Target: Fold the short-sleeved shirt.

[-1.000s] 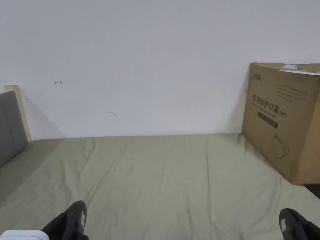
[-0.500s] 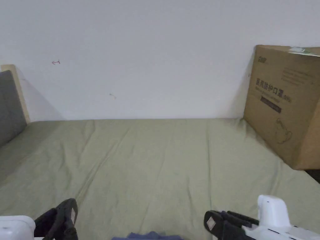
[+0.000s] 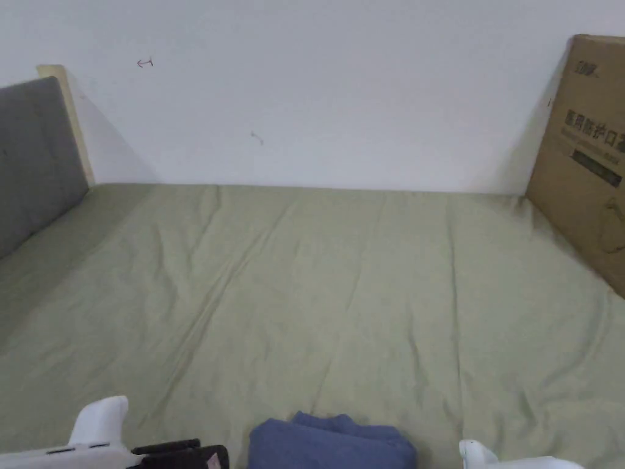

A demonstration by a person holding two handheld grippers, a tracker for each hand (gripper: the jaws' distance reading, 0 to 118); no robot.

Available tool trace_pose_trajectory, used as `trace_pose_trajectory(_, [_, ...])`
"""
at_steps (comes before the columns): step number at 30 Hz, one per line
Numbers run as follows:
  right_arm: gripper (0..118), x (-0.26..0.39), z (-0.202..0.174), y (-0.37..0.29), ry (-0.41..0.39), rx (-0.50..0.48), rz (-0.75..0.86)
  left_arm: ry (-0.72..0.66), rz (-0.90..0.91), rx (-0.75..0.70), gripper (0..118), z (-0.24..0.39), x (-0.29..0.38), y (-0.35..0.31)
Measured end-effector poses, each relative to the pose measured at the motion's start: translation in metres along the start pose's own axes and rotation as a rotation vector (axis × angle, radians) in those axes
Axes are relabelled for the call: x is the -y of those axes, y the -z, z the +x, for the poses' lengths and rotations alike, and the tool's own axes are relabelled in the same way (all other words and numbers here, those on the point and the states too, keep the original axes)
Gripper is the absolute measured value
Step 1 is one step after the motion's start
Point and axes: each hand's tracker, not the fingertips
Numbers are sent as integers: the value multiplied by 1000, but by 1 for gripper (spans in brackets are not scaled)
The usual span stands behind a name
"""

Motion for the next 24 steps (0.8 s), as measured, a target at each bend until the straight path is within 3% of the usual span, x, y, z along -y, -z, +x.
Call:
trace_pose_trajectory(1, [5, -1, -6, 1, -39, 25, -6, -34, -46, 27, 75, -13, -2, 12])
trace_pose_trajectory(2, [5, -1, -11, 3, -71, 50, -9, -67, -70, 67, 99, -26, -3, 24])
trace_pose_trajectory(3, [5, 0, -18, 4, -102, 80, -9, -104, -81, 123, 108, -40, -5, 33])
trace_pose_trajectory(8, [5, 5, -33, 8, -189, 140, -5, -409, -108, 320, 109, -85, -13, 79])
trace_pose_trajectory(14, [5, 7, -25, 7, -154, 113, 9, -485, -265, 607, 109, -59, -4, 147])
trace_pose_trajectory(15, [5, 7, -24, 7, -147, 108, 10, -454, -320, 589, 106, -45, 2, 158])
trace_pose_trajectory(16, [5, 7, -23, 7, -142, 104, 11, -402, -330, 542, 91, -36, 6, 162])
trace_pose_trajectory(17, [5, 7, -23, 7, -138, 102, 12, -302, -279, 376, 38, -27, 7, 161])
trace_pose_trajectory(18, [5, 8, -22, 7, -135, 101, 12, -235, -264, 252, 27, -22, 11, 164])
trace_pose_trajectory(19, [5, 9, -22, 6, -128, 86, 13, -289, -264, 246, 27, -29, 13, 159])
trace_pose_trajectory(20, [5, 9, -22, 5, -129, 94, 18, -378, -229, 348, 27, -28, 11, 151])
trace_pose_trajectory(24, [5, 16, -33, -13, -158, 66, 81, -243, -253, 264, 26, -29, -15, 125])
